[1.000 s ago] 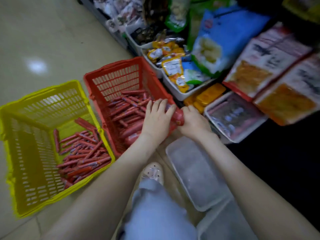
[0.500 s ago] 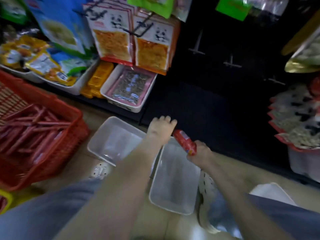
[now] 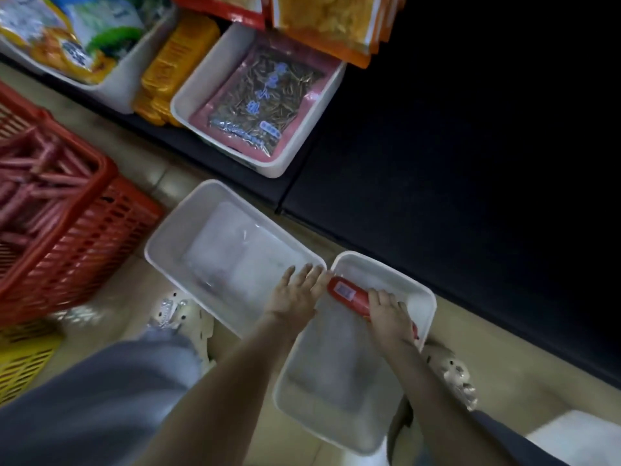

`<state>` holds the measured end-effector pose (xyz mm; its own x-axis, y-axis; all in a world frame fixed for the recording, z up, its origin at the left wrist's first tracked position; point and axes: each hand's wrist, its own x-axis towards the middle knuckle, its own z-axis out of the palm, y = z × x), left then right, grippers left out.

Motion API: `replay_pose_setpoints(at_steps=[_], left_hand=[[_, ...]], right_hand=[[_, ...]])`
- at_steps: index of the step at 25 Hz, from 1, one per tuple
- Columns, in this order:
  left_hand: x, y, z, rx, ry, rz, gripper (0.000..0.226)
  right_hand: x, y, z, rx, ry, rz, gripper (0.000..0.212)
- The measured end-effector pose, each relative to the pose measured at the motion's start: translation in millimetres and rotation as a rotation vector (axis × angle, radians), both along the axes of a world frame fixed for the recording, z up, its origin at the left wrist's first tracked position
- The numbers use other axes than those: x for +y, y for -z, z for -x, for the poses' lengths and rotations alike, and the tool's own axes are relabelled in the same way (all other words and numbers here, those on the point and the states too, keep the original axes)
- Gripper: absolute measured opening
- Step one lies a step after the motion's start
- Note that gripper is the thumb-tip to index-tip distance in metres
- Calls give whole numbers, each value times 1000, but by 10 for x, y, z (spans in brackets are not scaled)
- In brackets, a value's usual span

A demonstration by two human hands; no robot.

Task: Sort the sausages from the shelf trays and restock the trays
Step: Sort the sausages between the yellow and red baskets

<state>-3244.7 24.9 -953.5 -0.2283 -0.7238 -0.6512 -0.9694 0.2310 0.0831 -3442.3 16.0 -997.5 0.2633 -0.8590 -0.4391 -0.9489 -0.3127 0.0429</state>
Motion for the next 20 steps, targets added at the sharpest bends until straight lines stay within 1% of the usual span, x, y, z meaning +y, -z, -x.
replay_pose_setpoints(at_steps=[3, 4, 5, 6, 8, 9, 11, 12, 13, 14, 16, 18, 20], left_hand=[[37, 86, -31, 74, -16, 15, 76], [52, 97, -32, 84, -28, 17, 75], [62, 108, -39, 91, -42, 21, 75], [64, 111, -50, 95, -58, 28, 75], [66, 105, -87, 98, -100, 35, 76], [70, 101, -111, 98, -118, 35, 75], [100, 102, -132, 77, -141, 44, 74], [117, 110, -130, 67, -153, 52, 73], [136, 115, -125, 66, -161, 55, 73], [157, 122, -122, 71, -159, 47, 73], [265, 120, -147, 84, -125, 2, 77], [423, 111, -225, 91, -88, -49, 84], [557, 120, -316, 71, -63, -76, 94]], right_hand=[[22, 143, -22, 42, -31, -4, 34], [33, 181, -9, 37, -55, 58, 32], [33, 170, -4, 16, -66, 64, 32], [34, 153, 9, -7, -52, 84, 35], [29, 100, -9, -88, 79, 7, 47], [50, 62, -38, -150, 237, -74, 48], [160, -34, -154, -375, 688, -192, 49], [240, -42, -210, -484, 855, -222, 51], [332, -58, -275, -562, 932, -240, 51], [431, -49, -329, -627, 968, -285, 51], [643, -13, -432, -738, 999, -439, 53], [802, 32, -522, -784, 993, -522, 65], [828, 45, -620, -854, 913, -521, 81]])
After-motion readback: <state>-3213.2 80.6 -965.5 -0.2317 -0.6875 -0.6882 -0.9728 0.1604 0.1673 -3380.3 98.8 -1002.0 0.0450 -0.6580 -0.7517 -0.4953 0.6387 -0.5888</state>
